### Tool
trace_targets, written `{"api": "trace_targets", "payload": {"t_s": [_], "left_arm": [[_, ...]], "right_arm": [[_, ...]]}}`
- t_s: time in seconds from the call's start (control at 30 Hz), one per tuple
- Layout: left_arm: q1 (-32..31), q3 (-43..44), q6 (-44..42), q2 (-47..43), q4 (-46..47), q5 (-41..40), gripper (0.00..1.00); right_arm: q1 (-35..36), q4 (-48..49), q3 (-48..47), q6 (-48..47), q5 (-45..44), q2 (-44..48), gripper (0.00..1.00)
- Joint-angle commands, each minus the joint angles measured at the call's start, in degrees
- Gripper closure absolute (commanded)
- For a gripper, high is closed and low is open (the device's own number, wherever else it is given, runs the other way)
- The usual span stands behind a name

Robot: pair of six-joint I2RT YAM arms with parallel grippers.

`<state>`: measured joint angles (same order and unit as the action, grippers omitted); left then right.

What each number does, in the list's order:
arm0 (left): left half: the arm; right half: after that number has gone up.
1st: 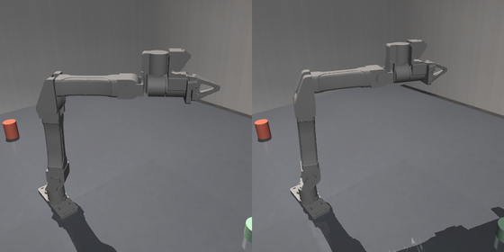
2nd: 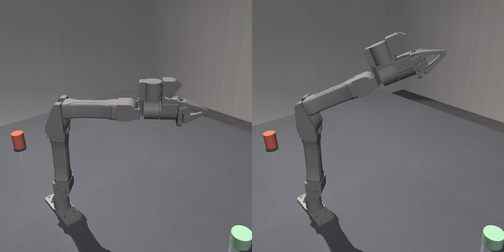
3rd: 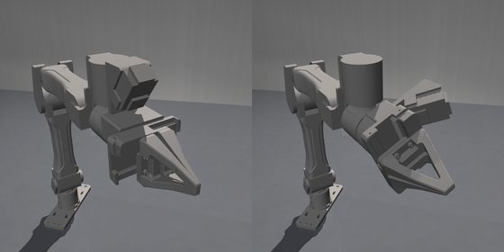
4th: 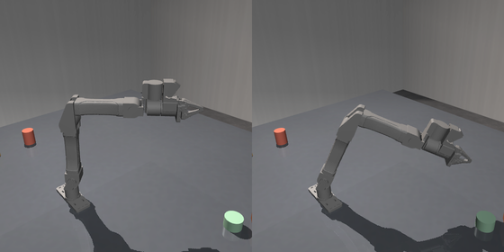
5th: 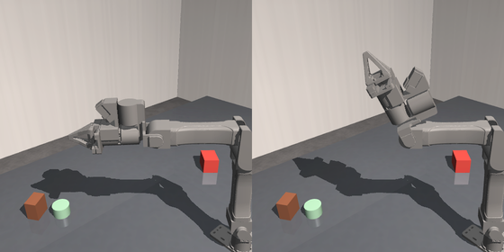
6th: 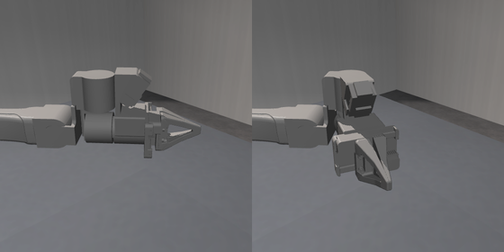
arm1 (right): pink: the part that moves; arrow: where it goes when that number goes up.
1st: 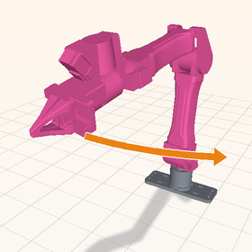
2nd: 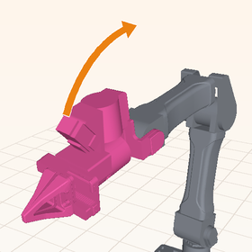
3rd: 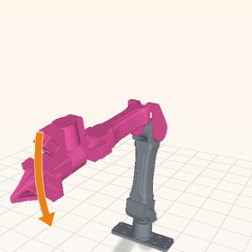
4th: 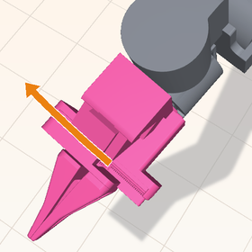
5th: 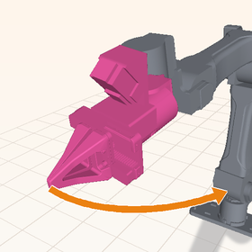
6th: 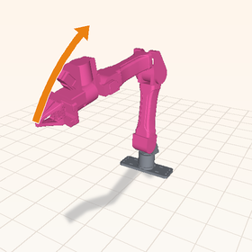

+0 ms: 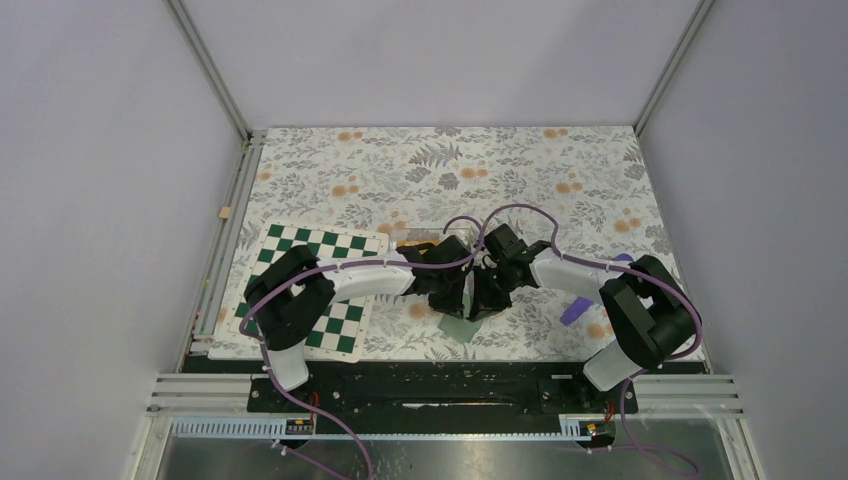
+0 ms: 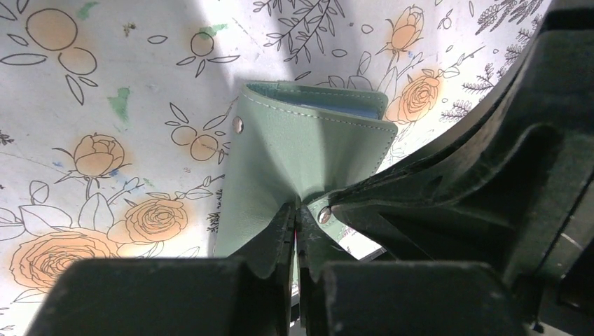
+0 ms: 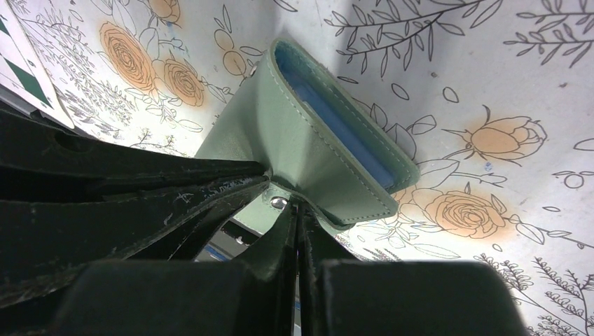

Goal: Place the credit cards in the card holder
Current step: Close the card holder at the center of the board.

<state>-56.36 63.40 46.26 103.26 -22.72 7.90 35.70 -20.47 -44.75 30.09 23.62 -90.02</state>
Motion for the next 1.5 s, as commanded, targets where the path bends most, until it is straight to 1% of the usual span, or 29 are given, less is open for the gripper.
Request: {"api": "trace_targets", "payload": {"t_s": [0.0, 0.2, 0.33, 0.43, 0.57, 0.7, 0.83, 0.97, 1.03, 1.1, 1.2, 1.37, 1.47], "left_arm": [[-1.4, 0.8, 0.5, 2.0, -0.7, -1.7, 0.99], [-2.2, 0.5, 2.7, 3.7, -0.9, -2.3, 1.00], [-2.7, 0.3, 4.6, 4.7, -1.4, -3.1, 1.00], [-3.2, -0.5, 7.5, 5.0, -1.1, -4.4, 1.00], [-4.0, -1.2, 10.5, 6.2, -1.0, -5.2, 1.00], [-5.0, -2.2, 13.5, 5.9, -1.0, -6.9, 1.00], [-6.0, -5.0, 17.5, 4.9, 0.0, -7.7, 1.00], [-6.1, -7.4, 19.8, 4.4, 0.7, -7.7, 1.00], [-6.2, -8.6, 21.5, 3.8, 1.8, -9.1, 1.00], [-6.1, -10.8, 23.3, 3.5, 4.7, -8.4, 1.00], [-6.1, -11.6, 23.3, 3.6, 6.5, -8.2, 1.00], [-6.1, -12.4, 22.7, 2.5, 8.7, -8.2, 1.00], [-6.1, -12.6, 22.3, 2.0, 9.2, -8.2, 1.00]], "right_arm": [[1.5, 2.0, 2.6, 1.0, -4.6, -3.0, 1.00], [1.8, 3.9, 4.5, 4.9, -6.0, -2.9, 1.00], [3.1, 2.8, 4.4, 8.4, -9.7, -5.1, 1.00], [4.8, 1.1, 4.8, 11.5, -16.1, -6.2, 1.00], [7.9, -0.7, 4.0, 14.0, -21.0, -9.8, 1.00], [11.7, -1.9, 3.1, 16.5, -23.3, -14.5, 1.00], [15.9, -1.0, 5.0, 19.7, -26.3, -15.7, 1.00], [16.5, 1.4, 6.7, 21.9, -25.2, -17.8, 1.00], [16.7, 2.9, 8.0, 23.3, -25.5, -16.8, 1.00], [17.0, 3.7, 8.3, 24.0, -25.2, -16.9, 1.00], [16.9, 4.8, 8.0, 23.4, -24.6, -17.0, 1.00], [16.9, 3.8, 7.1, 19.7, -25.7, -9.5, 1.00], [16.9, 2.9, 7.4, 19.2, -26.2, -4.1, 1.00]]}}
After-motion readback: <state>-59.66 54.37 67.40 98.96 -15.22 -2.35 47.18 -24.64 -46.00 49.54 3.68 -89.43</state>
